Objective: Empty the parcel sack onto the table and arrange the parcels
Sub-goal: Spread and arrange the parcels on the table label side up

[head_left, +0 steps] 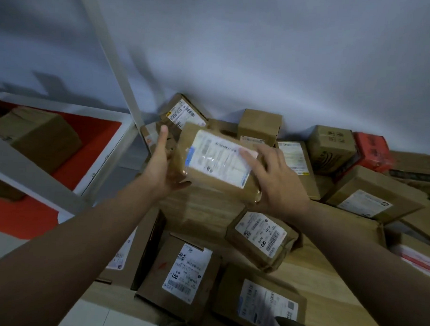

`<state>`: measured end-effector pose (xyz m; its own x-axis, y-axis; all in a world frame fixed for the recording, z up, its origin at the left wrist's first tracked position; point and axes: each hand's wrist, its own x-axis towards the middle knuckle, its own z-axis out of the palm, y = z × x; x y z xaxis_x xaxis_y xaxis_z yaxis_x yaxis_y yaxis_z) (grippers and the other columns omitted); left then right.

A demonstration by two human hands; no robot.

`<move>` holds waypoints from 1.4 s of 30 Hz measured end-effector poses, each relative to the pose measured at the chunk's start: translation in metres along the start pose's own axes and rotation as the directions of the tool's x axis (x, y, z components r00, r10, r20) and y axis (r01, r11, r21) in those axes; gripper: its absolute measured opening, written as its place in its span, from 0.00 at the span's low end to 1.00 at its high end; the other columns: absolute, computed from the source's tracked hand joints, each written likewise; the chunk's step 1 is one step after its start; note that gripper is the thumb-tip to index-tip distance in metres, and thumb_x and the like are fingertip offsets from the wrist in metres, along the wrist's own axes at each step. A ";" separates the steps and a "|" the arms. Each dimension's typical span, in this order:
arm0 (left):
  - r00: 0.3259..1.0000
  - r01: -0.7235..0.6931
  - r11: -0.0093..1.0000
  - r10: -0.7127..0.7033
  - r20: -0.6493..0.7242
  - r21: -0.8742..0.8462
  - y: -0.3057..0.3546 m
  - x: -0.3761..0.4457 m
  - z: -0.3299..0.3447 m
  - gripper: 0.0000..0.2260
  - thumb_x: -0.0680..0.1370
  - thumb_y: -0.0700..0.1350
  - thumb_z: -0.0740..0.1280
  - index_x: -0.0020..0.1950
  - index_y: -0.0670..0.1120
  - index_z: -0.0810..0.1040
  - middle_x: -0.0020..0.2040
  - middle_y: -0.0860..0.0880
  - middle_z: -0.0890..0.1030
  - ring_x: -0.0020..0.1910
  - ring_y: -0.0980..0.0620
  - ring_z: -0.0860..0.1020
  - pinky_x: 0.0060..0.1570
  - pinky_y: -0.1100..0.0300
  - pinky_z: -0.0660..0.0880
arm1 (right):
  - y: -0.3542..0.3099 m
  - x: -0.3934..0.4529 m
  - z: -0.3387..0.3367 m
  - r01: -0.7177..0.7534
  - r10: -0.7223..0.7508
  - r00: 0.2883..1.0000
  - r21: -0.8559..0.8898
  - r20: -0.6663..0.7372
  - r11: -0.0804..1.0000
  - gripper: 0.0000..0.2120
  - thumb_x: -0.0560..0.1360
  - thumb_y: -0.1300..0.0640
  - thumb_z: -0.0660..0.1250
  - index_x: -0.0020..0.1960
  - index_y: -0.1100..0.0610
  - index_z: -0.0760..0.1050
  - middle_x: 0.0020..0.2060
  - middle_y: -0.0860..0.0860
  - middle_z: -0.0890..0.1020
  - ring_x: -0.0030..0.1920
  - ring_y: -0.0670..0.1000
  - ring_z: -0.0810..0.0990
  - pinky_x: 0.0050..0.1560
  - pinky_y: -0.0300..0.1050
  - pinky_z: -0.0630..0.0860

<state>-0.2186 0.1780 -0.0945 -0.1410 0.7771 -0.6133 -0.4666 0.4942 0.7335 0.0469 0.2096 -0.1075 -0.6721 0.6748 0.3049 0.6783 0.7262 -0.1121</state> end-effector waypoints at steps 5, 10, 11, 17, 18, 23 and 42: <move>0.981 0.097 0.991 -0.111 0.158 0.095 0.006 -0.010 -0.006 0.32 0.70 0.66 0.68 0.67 0.48 0.77 0.60 0.41 0.82 0.59 0.40 0.81 0.58 0.44 0.76 | 0.015 -0.010 -0.004 0.315 -0.357 0.930 -0.316 -0.086 0.895 0.47 0.66 0.47 0.78 0.77 0.51 0.56 0.70 0.62 0.64 0.68 0.65 0.65 0.59 0.60 0.76; 0.974 0.147 0.959 -0.182 0.132 0.241 -0.004 -0.017 -0.012 0.29 0.73 0.65 0.65 0.67 0.48 0.76 0.59 0.41 0.83 0.57 0.41 0.81 0.52 0.47 0.77 | 0.017 -0.022 0.002 0.277 -0.279 0.960 -0.195 0.015 0.941 0.53 0.62 0.40 0.80 0.78 0.51 0.55 0.72 0.61 0.62 0.70 0.65 0.64 0.62 0.61 0.73; 0.976 0.143 0.960 -0.177 0.128 0.241 -0.004 -0.016 -0.014 0.30 0.74 0.68 0.62 0.65 0.48 0.78 0.59 0.41 0.83 0.58 0.40 0.80 0.54 0.45 0.76 | 0.015 -0.021 0.001 0.230 -0.225 0.973 -0.142 0.047 0.963 0.54 0.61 0.39 0.79 0.78 0.50 0.54 0.72 0.60 0.61 0.70 0.64 0.63 0.61 0.61 0.74; 0.939 -0.023 0.791 0.228 -0.260 0.611 -0.016 -0.007 -0.053 0.19 0.80 0.58 0.62 0.57 0.44 0.79 0.55 0.42 0.82 0.49 0.47 0.79 0.43 0.56 0.73 | 0.009 -0.005 -0.003 -0.156 0.105 0.963 0.195 0.250 0.968 0.57 0.62 0.38 0.78 0.80 0.44 0.47 0.75 0.52 0.52 0.74 0.55 0.54 0.68 0.57 0.70; 0.918 -0.038 0.734 0.293 -0.266 0.678 -0.020 -0.007 -0.065 0.15 0.80 0.55 0.64 0.54 0.44 0.79 0.54 0.43 0.81 0.47 0.48 0.78 0.43 0.57 0.72 | 0.008 -0.001 -0.003 -0.143 0.086 0.958 0.198 0.274 0.970 0.57 0.62 0.39 0.78 0.80 0.43 0.46 0.75 0.51 0.52 0.74 0.55 0.54 0.68 0.57 0.70; 0.957 0.043 0.440 0.240 -0.163 0.897 -0.042 -0.010 -0.110 0.07 0.76 0.52 0.70 0.48 0.50 0.77 0.50 0.49 0.79 0.48 0.51 0.77 0.51 0.55 0.75 | -0.013 0.037 0.008 -0.030 -0.061 0.912 0.215 0.405 0.976 0.54 0.63 0.38 0.76 0.79 0.40 0.46 0.75 0.49 0.51 0.75 0.55 0.55 0.70 0.55 0.69; 0.781 -0.207 0.018 0.606 0.154 0.978 -0.048 -0.011 -0.130 0.36 0.76 0.64 0.63 0.79 0.54 0.54 0.80 0.49 0.50 0.78 0.43 0.49 0.75 0.39 0.53 | -0.077 0.098 0.087 -0.279 0.162 0.919 0.303 0.360 0.911 0.21 0.81 0.43 0.59 0.69 0.53 0.74 0.71 0.52 0.71 0.70 0.54 0.70 0.66 0.47 0.67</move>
<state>-0.3077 0.0948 -0.1613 -0.2583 0.9660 0.0104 0.8749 0.2293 0.4266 -0.0973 0.2311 -0.1511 -0.6147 0.7848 -0.0787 0.7156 0.5129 -0.4743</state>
